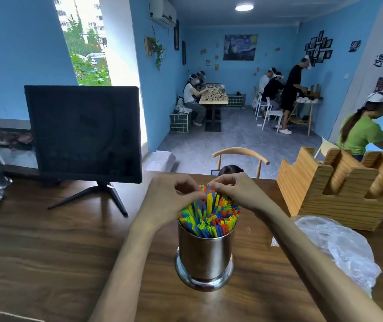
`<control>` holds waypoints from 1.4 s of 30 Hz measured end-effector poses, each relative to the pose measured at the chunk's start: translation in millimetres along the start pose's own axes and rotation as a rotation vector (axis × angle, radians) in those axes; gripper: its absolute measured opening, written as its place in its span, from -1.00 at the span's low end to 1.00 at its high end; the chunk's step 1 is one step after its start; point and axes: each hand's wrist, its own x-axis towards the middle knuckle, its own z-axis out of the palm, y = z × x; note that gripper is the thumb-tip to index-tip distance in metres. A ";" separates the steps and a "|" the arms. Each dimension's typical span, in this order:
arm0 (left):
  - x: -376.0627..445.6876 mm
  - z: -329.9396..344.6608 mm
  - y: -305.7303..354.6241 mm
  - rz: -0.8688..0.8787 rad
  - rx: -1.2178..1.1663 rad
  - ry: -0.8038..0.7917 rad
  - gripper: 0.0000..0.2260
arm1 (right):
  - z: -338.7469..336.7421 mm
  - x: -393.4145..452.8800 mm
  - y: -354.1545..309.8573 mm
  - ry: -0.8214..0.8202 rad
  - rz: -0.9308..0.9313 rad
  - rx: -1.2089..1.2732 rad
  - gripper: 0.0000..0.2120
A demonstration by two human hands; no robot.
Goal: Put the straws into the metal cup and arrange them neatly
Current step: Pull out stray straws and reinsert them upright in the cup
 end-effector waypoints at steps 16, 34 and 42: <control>2.3 0.8 -5.4 -0.094 -0.142 0.121 -0.88 | -36.6 -15.0 -64.5 0.264 -0.137 0.367 -0.82; 17.2 -1.8 14.9 -0.196 -0.769 0.394 -0.48 | -42.5 -18.7 -32.5 -0.471 -0.263 0.383 -0.77; 11.6 2.3 17.1 0.142 -0.424 0.514 -0.54 | -27.8 10.5 3.7 -0.049 -0.097 -0.031 -0.87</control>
